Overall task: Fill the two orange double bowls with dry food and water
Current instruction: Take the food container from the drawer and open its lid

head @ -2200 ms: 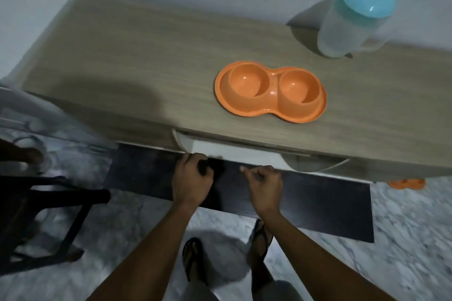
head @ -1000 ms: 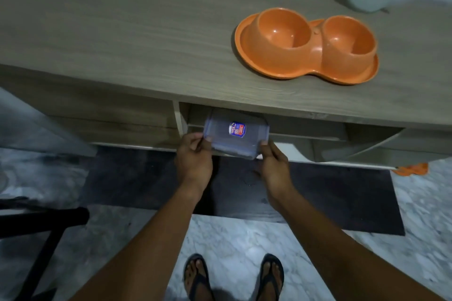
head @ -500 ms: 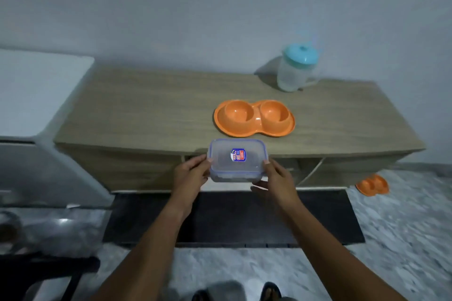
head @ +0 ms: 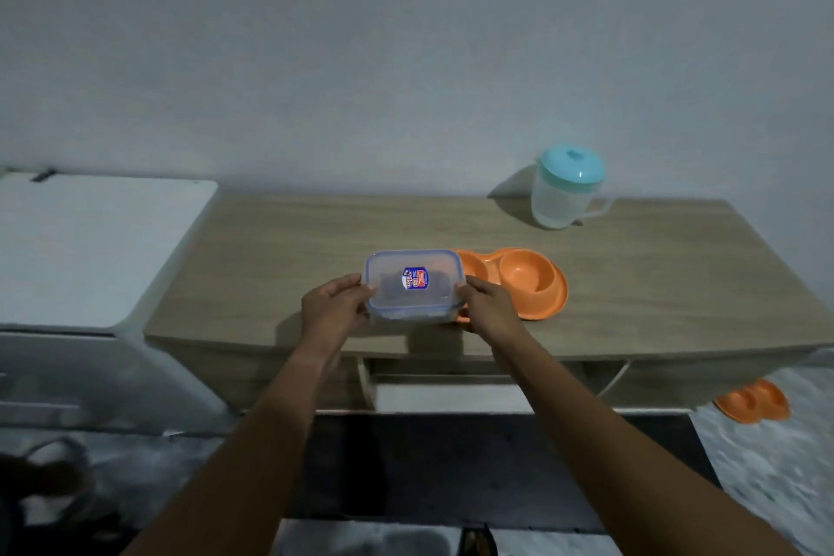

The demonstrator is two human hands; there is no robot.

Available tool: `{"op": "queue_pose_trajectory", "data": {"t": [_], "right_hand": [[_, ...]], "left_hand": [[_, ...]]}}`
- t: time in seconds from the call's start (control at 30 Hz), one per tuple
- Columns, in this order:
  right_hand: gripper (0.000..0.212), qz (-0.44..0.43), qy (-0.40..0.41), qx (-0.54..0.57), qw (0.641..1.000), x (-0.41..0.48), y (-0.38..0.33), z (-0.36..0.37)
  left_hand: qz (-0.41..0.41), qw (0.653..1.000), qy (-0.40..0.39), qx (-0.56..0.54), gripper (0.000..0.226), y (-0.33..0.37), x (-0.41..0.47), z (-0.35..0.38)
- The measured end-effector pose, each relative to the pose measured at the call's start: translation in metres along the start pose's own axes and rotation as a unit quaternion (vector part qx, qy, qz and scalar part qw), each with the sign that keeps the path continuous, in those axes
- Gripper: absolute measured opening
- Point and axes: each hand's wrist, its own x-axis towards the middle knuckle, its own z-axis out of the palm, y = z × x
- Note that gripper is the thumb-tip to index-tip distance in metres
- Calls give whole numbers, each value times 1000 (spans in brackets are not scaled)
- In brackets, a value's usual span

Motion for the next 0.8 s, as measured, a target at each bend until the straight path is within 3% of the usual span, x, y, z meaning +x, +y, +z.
{"op": "queue_pose_trajectory", "data": {"t": [0.3,0.4,0.6,0.8], "right_hand": [[26,17,-70,-103,992,112,-23,40],[37,54,-71,-120,989,143,-26,49],[21,147,-61,-127,979,186,-31,59],[15,264,-76,-26,961,197,-29,58]], "left_hand": [[-69,995,64,-24,25,2,70,-12],[-88,994,59,-29,7,-2,94,-12],[-81,997,-3,5,21,6,151,-10],[-120,983,-138,29,22,19,197,-25]]}}
